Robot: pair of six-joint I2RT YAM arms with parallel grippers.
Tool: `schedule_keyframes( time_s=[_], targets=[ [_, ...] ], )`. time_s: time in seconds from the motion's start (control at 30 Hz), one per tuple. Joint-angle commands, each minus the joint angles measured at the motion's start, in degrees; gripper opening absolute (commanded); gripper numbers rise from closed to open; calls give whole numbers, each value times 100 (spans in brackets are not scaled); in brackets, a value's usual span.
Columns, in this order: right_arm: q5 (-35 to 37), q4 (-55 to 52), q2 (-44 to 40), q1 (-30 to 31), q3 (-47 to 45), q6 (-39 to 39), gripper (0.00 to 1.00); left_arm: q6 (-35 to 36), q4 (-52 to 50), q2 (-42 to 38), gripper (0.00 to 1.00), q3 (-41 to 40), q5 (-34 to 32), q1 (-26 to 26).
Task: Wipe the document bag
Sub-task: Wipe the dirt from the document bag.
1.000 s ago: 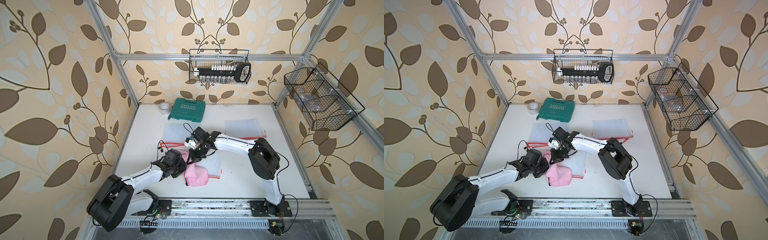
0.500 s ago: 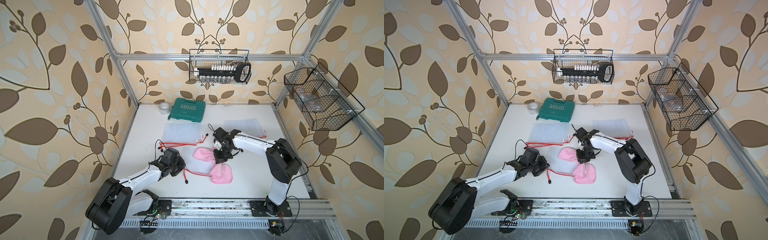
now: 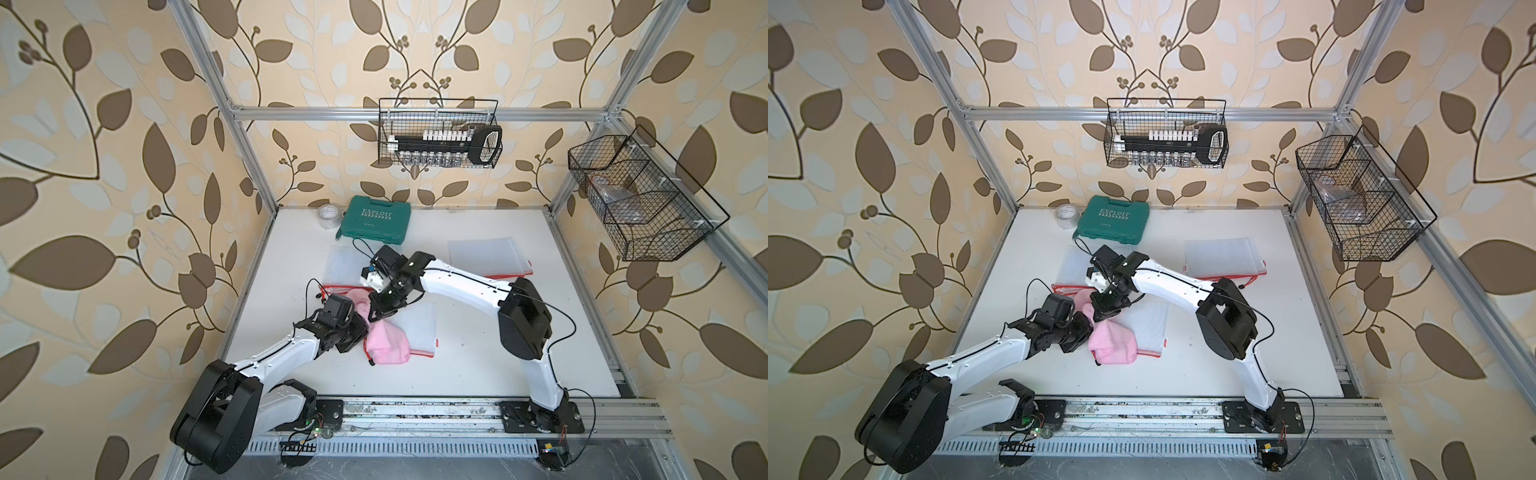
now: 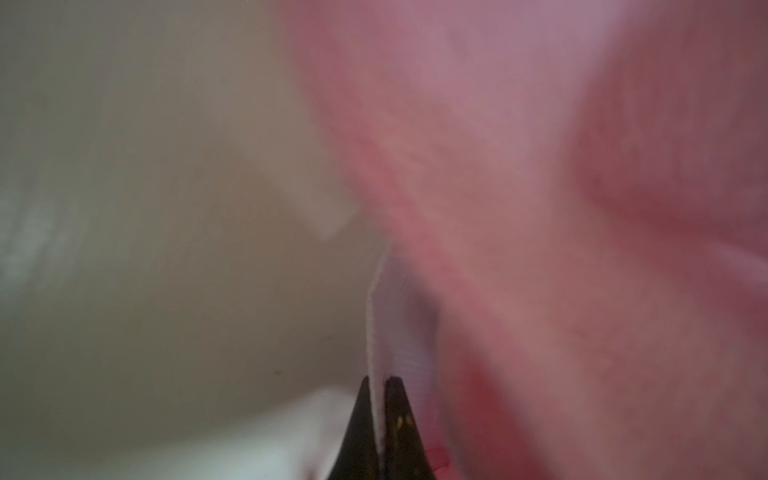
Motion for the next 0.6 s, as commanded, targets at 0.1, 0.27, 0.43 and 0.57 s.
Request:
schedule_keyframes(
  time_s=[0.1,0.27,0.43,0.57],
  targets=[
    [153,-16,-47,-522,-1245,112,0,92,-24,-300,0,63,28,155],
    [1803,-859,-916,-1102,-2345,-244,0,219,-88,-403,0,81,160,342],
    [2920,-1497,-1997,-1354,-2526,-395,0,375,-220,-515,0,114,231,420],
    [2204,-1537,-1764,-775,-1542,-610,0,385,-131,-379,0,77,320,427]
  ],
)
